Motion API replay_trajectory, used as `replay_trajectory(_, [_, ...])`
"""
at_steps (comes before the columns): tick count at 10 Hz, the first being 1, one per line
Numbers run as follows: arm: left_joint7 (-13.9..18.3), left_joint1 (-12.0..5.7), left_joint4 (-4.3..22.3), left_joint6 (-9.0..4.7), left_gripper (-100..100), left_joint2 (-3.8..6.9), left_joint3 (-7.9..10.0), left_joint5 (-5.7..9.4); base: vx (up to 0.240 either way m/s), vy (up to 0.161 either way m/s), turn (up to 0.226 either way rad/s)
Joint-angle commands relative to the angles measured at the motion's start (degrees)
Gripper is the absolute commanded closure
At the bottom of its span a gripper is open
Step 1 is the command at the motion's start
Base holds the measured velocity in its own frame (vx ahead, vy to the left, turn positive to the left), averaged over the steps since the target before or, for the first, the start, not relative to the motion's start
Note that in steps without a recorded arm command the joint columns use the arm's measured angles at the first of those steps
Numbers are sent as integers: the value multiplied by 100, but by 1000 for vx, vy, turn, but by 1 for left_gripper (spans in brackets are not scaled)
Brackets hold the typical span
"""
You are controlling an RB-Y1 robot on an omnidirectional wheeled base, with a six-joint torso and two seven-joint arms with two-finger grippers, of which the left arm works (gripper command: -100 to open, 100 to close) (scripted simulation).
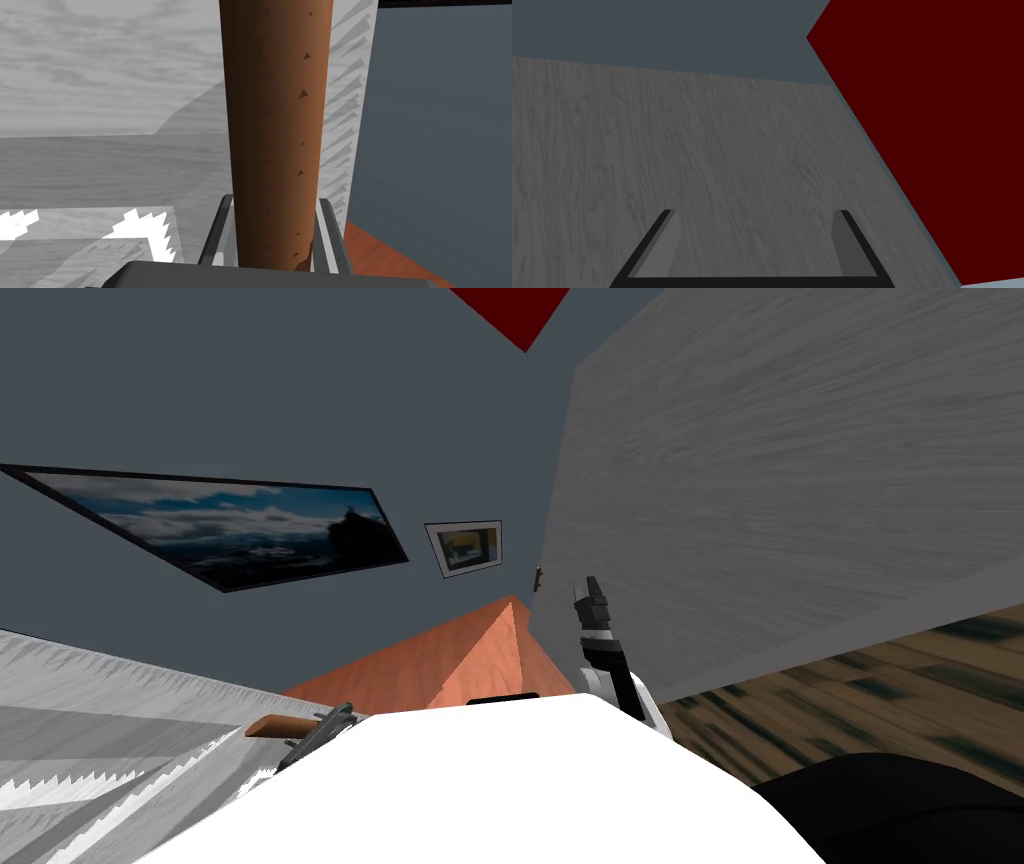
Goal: Push the door open
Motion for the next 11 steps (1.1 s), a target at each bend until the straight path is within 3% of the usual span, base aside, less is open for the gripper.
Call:
replay_trajectory(1, [-11,172,-79,-62,100,-14,166,126,65,67,-81])
replay_trajectory(2, [-34,255,-143,-81,100,-53,280,235,117,113,-125])
replay_trajectory(4, [-45,294,-173,-90,100,-75,334,287,106,101,-50])
replay_trajectory(9, [-126,583,-396,-156,100,-313,730,666,131,112,-61])
replay_trajectory(10, [-214,592,-536,-48,100,-338,690,660,54,53,13])
replay_trajectory(11, [-235,635,-543,-79,100,-153,781,743,39,106,43])
